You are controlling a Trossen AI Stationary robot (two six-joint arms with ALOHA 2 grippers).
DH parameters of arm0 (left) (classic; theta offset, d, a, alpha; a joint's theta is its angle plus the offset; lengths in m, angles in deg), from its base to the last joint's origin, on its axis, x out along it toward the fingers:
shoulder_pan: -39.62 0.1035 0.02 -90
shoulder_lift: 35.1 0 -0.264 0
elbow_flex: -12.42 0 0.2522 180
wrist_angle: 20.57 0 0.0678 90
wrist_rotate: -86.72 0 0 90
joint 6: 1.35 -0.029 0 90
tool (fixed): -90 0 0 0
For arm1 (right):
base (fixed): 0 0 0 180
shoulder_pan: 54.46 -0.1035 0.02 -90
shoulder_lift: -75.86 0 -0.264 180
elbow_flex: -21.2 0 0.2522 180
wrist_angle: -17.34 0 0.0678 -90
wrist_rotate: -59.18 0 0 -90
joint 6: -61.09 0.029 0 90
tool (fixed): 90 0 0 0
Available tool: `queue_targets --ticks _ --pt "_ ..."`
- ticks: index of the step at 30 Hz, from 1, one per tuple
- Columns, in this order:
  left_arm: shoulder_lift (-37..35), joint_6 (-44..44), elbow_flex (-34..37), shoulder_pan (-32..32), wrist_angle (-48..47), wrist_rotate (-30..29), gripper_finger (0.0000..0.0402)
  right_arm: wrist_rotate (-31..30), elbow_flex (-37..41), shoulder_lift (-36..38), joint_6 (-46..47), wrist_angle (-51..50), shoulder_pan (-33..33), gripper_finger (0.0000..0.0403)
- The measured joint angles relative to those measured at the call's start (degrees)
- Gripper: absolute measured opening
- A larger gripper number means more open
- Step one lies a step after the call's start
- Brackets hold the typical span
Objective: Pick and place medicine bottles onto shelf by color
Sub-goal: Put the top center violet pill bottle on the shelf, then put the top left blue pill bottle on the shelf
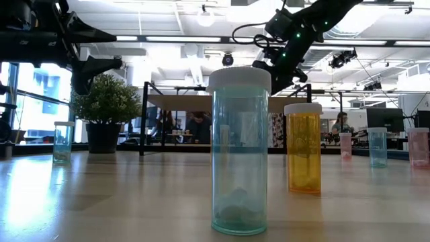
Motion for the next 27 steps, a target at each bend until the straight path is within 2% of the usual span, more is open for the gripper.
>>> queue_targets --ticks 13,20,27 --pt "0.0 0.0 0.0 0.0 0.0 0.0 0.0239 -0.2 0.0 0.0 0.9 0.3 0.0 0.0229" --pt "0.0 0.0 0.0 0.0 0.0 0.0 0.0239 -0.2 -0.2 0.0 1.6 0.2 0.0 0.0239" --pt "0.0 -0.8 0.0 0.0 0.0 0.0 0.0239 -0.5 -5.3 0.0 -0.5 -1.3 0.1 0.0239"
